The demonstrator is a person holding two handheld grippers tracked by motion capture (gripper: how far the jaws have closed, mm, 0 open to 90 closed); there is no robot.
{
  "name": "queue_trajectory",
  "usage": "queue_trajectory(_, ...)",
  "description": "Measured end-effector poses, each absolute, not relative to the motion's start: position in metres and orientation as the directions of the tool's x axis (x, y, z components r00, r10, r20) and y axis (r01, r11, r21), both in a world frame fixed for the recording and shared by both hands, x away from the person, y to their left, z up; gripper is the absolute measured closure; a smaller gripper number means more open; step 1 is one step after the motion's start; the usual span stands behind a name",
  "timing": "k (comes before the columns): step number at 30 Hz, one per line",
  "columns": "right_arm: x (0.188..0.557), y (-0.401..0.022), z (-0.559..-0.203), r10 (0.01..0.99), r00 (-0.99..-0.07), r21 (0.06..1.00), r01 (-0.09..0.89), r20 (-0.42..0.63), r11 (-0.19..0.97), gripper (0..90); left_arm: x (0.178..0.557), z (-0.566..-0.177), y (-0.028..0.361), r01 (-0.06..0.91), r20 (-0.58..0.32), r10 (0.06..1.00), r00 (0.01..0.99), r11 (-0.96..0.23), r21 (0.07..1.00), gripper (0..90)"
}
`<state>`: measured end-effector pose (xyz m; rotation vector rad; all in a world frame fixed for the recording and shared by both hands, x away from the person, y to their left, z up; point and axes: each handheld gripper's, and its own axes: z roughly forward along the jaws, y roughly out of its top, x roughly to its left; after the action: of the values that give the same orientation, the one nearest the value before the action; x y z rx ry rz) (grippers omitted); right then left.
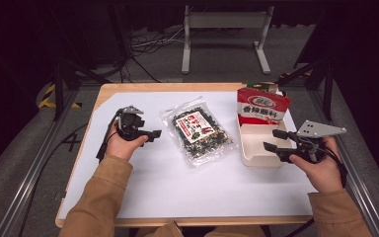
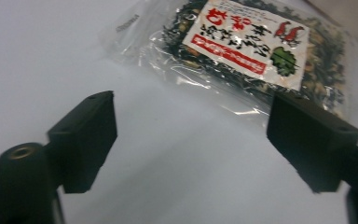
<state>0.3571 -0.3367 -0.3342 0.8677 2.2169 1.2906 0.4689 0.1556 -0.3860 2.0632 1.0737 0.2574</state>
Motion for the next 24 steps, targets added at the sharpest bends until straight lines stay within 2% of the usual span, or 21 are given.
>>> queue_trajectory(12, 0.349, -0.33, -0.34, 0.69, -0.722, 0.87, 0.306, -0.052, 0.386, 40.7, 0.501, -0.37, 0.145, 0.595, -0.114, 0.786, 0.607, -0.354, 0.721, 17.9)
queue_trajectory(18, 0.344, -0.327, -0.341, 0.686, -0.726, 0.867, 0.306, -0.054, 0.392, 40.3, 0.519, -0.373, 0.141, 0.6, -0.144, 0.793, 0.593, -0.314, 0.736, 22.3)
queue_trajectory(24, 0.339, -0.326, -0.344, 0.686, -0.726, 0.861, 0.314, -0.053, 0.399, 39.4, 0.538, -0.381, 0.145, 0.612, -0.153, 0.812, 0.563, -0.285, 0.737, 21.7)
